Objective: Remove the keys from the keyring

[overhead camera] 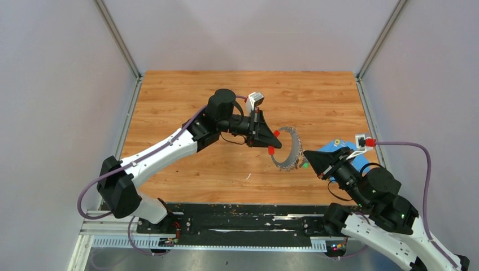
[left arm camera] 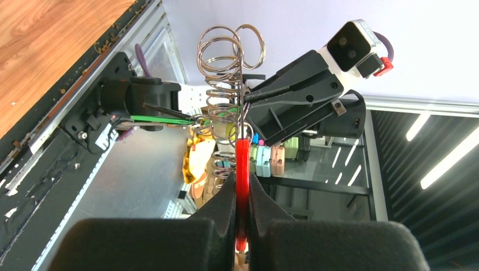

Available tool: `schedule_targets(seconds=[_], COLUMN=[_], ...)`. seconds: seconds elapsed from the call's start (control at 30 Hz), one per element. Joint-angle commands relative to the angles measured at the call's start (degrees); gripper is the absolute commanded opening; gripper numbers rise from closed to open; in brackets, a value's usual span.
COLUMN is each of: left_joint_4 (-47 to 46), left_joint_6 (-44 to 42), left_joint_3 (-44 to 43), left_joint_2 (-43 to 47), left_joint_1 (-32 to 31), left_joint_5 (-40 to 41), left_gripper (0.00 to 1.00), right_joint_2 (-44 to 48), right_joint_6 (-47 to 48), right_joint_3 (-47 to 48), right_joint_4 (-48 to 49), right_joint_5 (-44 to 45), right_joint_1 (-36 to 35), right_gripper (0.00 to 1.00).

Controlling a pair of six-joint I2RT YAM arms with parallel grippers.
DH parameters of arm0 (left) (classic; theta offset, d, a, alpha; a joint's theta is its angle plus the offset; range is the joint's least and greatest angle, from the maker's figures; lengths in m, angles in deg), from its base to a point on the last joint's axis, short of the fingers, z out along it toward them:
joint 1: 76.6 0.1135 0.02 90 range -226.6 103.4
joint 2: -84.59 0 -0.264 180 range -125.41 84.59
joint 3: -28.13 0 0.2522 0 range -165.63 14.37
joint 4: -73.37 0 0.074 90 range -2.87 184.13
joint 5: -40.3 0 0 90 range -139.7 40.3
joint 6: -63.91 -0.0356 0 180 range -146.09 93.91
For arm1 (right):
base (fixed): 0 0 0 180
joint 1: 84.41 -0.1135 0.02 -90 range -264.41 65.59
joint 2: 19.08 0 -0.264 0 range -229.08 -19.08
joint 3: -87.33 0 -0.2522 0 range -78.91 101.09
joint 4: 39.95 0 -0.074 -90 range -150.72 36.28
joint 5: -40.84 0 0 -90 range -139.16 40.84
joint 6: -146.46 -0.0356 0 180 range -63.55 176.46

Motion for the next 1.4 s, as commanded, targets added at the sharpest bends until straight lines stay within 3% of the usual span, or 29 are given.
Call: schedule_targets(seconds=[0.0,0.53,0.93,1.17,1.37], left_joint_4=[0.59,1.56,24.53,25.56,21.15], left_joint_6=[-0.46,0.18,-13.68,-13.98,-11.39], left_joint_3=[-2.43,-5.3,-19.32,-22.38,-22.92], left_joint_2=[-1.54,-4.67,-7.69,-9.03,-9.06], left_joint_1=[-1.65,-2.69,-3.85,-4.98,-5.32], left_joint_5=[-1.97,0.1,5.74,6.19,6.37], left_gripper=[0.0,0.0,0.0,0.0,0.0], right_joint_2=[0.58,2.46,-1.75,-4.83,-8.17], right_joint_6=[0.5,1.35,3.03,4.17,5.18], right_joint_3=[-1.36,-5.27,-9.2,-11.86,-12.8], right_joint_4=[5.45,11.27,16.93,21.11,23.32], right_joint_5=[3.26,4.55,4.26,4.02,2.08], right_joint_1=[-0.32,-0.38,-0.38,-0.38,-0.47], right_gripper=[0.01,0.01,0.01,0.01,0.01])
